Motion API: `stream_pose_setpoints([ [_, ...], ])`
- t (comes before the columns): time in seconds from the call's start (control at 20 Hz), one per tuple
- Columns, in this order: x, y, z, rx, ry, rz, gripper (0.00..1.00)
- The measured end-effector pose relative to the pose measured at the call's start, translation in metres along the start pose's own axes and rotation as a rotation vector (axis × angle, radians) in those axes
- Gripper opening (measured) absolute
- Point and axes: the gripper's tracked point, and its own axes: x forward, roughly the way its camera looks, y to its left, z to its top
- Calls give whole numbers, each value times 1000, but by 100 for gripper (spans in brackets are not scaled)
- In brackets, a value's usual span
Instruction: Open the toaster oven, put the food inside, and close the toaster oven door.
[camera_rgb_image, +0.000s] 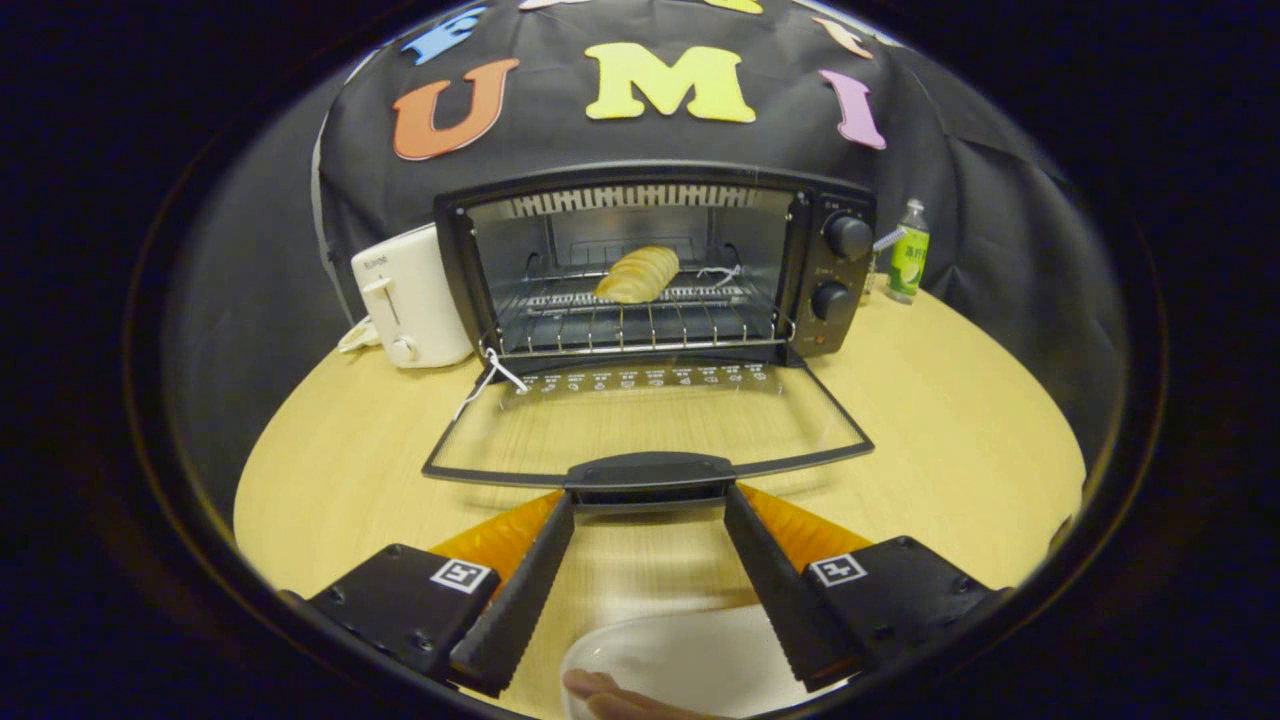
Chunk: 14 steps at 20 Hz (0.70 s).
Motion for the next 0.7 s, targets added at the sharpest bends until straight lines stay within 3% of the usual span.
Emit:
stream_pose_setpoints([
  [0.3,-13,3,40,-88,-165,-5,100],
  [0.55,-16,4,53,-74,-199,-5,100],
  [0.7,-20,5,76,-63,-287,12,100],
])
